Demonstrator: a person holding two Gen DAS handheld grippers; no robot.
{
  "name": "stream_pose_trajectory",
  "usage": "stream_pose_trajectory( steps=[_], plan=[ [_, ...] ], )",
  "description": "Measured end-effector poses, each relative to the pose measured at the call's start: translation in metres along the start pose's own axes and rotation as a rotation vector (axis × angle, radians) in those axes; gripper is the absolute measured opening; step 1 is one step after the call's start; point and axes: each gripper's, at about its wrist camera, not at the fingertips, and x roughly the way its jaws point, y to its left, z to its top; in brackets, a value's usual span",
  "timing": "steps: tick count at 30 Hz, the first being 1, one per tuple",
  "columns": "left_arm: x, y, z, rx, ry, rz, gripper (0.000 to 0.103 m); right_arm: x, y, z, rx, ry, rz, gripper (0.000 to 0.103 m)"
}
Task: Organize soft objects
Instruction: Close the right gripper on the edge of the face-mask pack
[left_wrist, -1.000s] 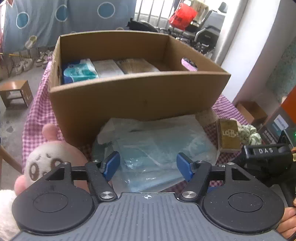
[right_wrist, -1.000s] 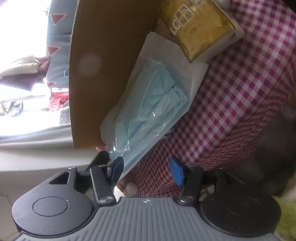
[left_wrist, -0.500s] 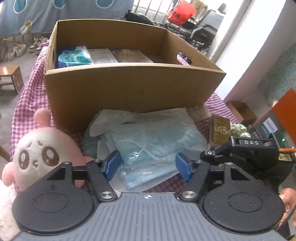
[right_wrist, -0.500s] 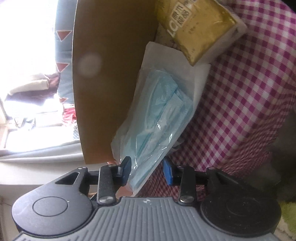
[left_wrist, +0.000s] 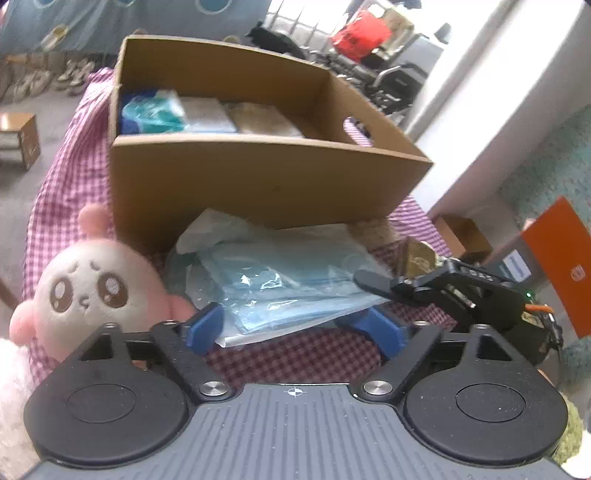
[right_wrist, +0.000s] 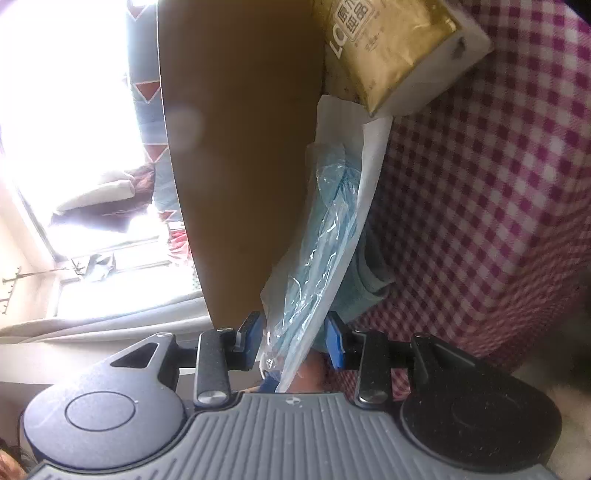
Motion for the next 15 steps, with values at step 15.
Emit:
stream_pose_trajectory(
  steps=[15],
  plan=[
    [0.000,0.034,0.006,-0.209,0.033,-0.050,0.078,0.009,0.002,0.008,0.005,-0.037,0.047,0.040]
  ],
)
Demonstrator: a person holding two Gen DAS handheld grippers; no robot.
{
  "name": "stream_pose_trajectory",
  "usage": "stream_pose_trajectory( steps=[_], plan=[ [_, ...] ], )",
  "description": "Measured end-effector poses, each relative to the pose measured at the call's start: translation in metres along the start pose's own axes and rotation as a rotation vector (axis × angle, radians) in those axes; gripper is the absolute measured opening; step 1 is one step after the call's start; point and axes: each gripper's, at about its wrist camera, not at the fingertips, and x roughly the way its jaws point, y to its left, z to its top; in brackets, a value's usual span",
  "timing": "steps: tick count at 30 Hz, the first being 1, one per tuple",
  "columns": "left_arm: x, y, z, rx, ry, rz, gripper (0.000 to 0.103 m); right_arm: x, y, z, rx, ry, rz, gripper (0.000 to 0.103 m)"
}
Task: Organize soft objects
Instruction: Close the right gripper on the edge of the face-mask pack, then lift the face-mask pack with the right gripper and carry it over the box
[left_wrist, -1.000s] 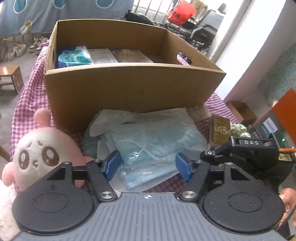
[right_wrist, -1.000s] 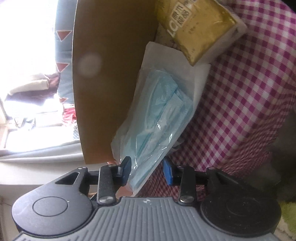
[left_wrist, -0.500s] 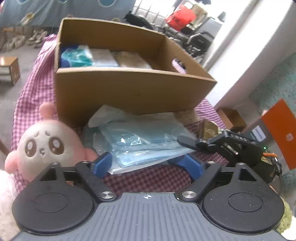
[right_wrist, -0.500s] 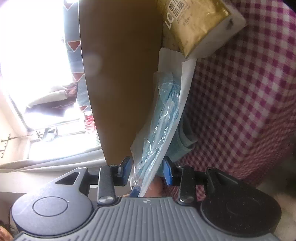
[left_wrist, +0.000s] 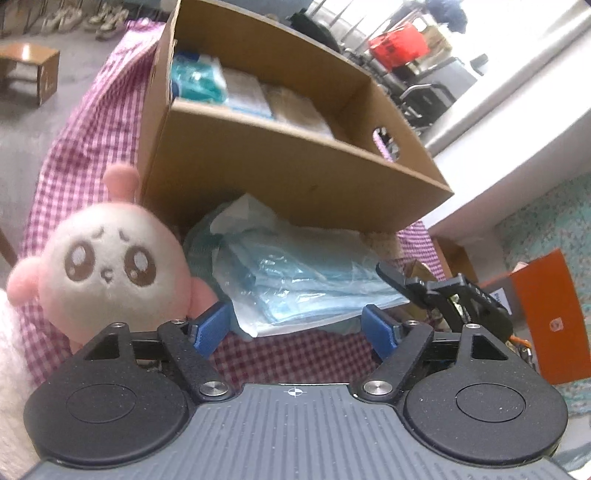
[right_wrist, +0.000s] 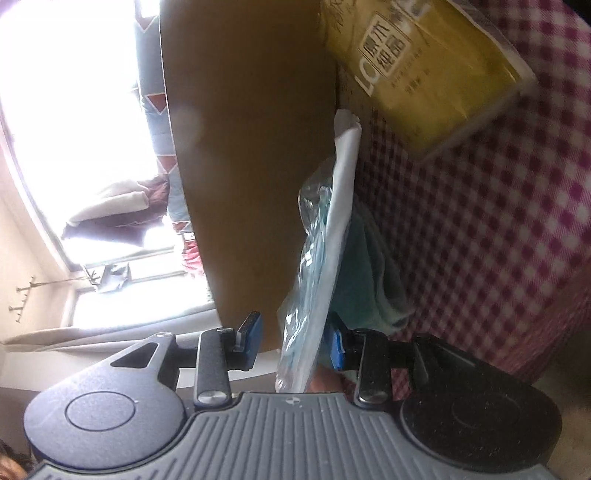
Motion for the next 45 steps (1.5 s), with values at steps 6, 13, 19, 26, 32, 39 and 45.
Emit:
stream_pose_trajectory(
  steps=[6,13,19,26,32,39,45],
  plan=[
    [0.013,0.004,0.003,-0.053,0.020,-0.022,0.078,0.010,0.006,0.006,-0.035,-0.029,-0.035,0.039],
    [0.027,0.000,0.013,-0.064,0.006,0.000,0.069,0.014,0.007,0.014,-0.056,-0.056,-0.055,0.037],
    [0.035,-0.010,0.016,-0.005,-0.011,0.071,0.061,0.016,0.012,0.012,-0.118,-0.059,-0.105,0.022],
    [0.030,-0.012,0.013,0.022,-0.016,0.045,0.060,0.013,0.038,0.001,-0.241,-0.071,-0.108,0.021],
    [0.012,-0.019,0.009,0.034,-0.046,0.001,0.060,0.006,0.056,-0.015,-0.300,-0.068,-0.089,0.021],
    [-0.030,-0.031,0.001,0.079,-0.125,-0.093,0.060,-0.006,0.108,-0.046,-0.468,-0.088,-0.044,0.021],
    [-0.070,-0.049,0.005,0.126,-0.222,-0.145,0.060,-0.012,0.174,-0.072,-0.666,-0.117,0.009,0.021]
  ],
)
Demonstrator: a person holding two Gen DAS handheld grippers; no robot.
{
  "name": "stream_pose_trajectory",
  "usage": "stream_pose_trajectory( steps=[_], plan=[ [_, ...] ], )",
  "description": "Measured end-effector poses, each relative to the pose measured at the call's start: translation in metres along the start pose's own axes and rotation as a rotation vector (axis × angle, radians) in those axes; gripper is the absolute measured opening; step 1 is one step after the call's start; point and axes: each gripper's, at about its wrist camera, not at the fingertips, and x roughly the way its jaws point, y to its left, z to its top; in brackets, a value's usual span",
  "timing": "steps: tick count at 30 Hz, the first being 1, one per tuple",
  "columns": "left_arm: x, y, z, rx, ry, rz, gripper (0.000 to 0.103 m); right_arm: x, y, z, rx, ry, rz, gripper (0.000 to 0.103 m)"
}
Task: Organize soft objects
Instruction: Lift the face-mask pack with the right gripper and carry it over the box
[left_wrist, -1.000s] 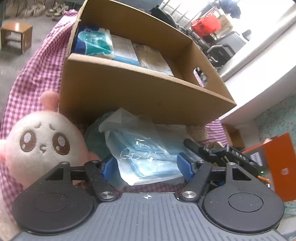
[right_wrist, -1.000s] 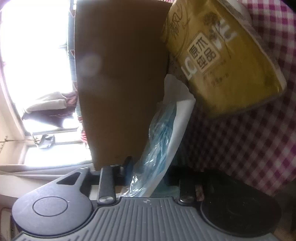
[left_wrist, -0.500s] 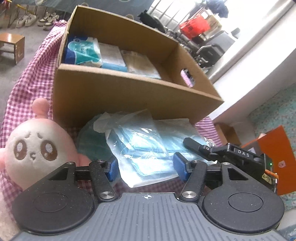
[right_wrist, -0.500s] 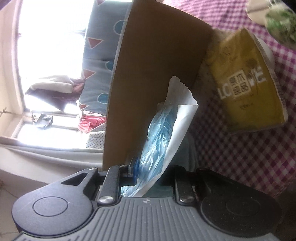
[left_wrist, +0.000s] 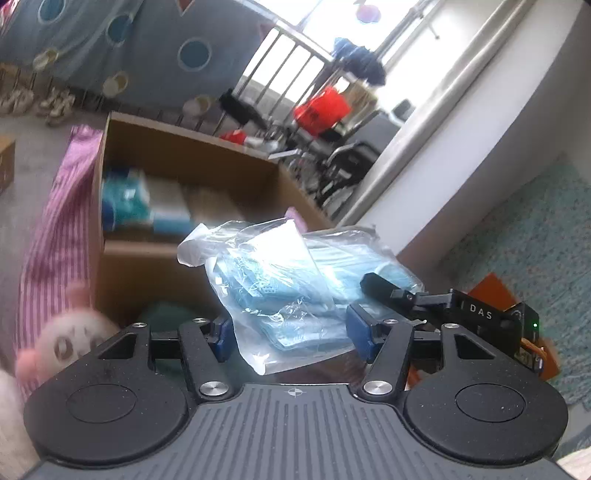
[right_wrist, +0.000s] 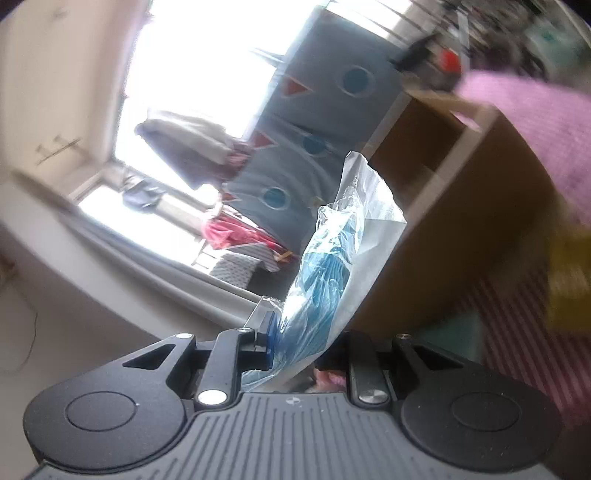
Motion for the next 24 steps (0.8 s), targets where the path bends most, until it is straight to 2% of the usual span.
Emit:
stream_pose_trajectory(
  steps=[4,6,12,19,24],
  plan=[
    [-0.013,-0.006,0.023,0.027,-0.050,-0.015,0.060,0.016,0.024,0.027,-0.088,0.001,0.027,0.021],
    [-0.013,-0.008,0.038,0.044,-0.069,0.005,0.060,0.031,0.030,0.043,-0.097,0.023,0.035,0.021],
    [0.005,0.002,0.078,0.068,-0.087,0.079,0.060,0.090,0.007,0.088,0.020,0.155,0.017,0.021],
    [0.060,0.043,0.106,0.027,0.009,0.188,0.060,0.165,-0.046,0.105,0.168,0.307,-0.097,0.021],
    [0.088,0.071,0.113,-0.012,0.077,0.230,0.060,0.190,-0.071,0.103,0.243,0.355,-0.155,0.021]
  ],
)
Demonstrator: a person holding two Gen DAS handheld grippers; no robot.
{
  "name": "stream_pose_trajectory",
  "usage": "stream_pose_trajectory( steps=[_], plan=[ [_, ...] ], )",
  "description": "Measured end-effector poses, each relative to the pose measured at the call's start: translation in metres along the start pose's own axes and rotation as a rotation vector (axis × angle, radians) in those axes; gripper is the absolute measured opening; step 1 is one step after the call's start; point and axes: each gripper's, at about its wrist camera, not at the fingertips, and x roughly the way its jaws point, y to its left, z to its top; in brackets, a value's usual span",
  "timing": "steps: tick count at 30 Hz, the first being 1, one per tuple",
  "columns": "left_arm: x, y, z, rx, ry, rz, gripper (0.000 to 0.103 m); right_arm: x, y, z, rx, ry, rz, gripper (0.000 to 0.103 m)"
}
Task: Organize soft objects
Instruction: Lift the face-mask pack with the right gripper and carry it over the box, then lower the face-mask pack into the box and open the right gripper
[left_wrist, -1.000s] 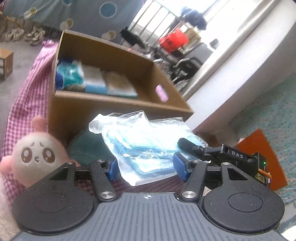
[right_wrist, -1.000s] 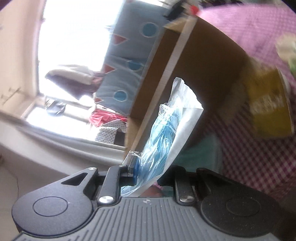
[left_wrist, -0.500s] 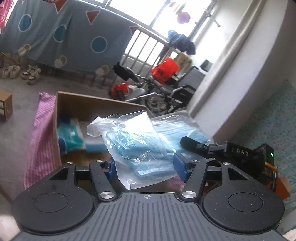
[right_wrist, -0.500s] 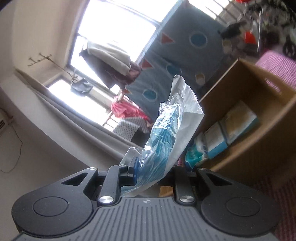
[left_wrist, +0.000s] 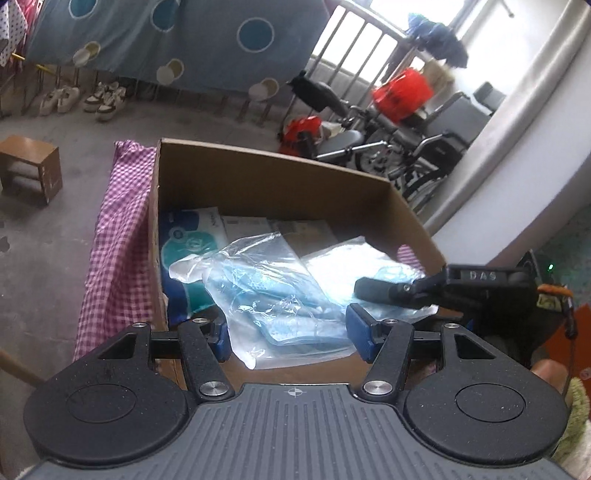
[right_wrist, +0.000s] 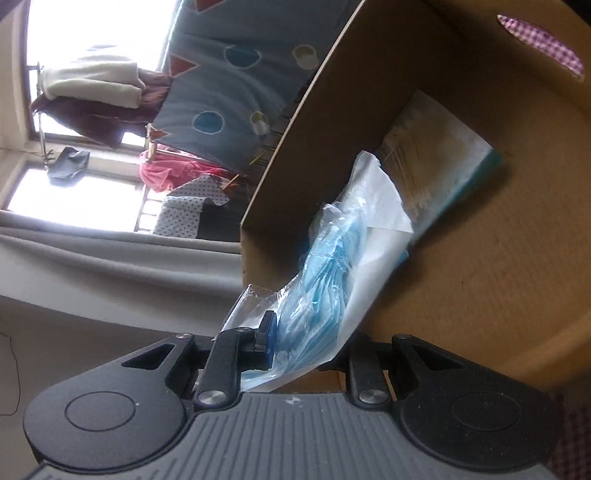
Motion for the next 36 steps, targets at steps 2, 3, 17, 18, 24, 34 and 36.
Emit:
stream_pose_trajectory(
  steps=[2,3,17,18,24,34,36],
  plan=[
    [0.005,0.004,0.001,-0.002,0.010,0.008,0.060,0.006,0.001,0.000,0.013,0.013,-0.018,0.021],
    [0.006,0.005,0.002,-0.003,0.016,0.012,0.061,0.009,0.001,0.001,0.024,0.019,-0.025,0.021],
    [-0.013,0.011,-0.006,0.007,0.005,0.066,0.091,0.032,0.018,0.001,-0.100,0.188,-0.353,0.072],
    [-0.018,0.011,-0.007,0.009,-0.009,0.066,0.091,0.034,0.019,0.000,-0.110,0.215,-0.374,0.075],
    [-0.032,0.013,-0.008,0.011,-0.056,0.058,0.092,0.023,0.039,-0.003,-0.200,0.259,-0.429,0.077],
    [-0.047,0.022,-0.012,-0.008,-0.112,0.046,0.101,-0.052,0.088,-0.001,-0.400,0.232,-0.459,0.097],
    [-0.050,0.023,-0.015,-0.011,-0.123,0.048,0.102,-0.056,0.091,0.005,-0.427,0.209,-0.472,0.102]
  ],
)
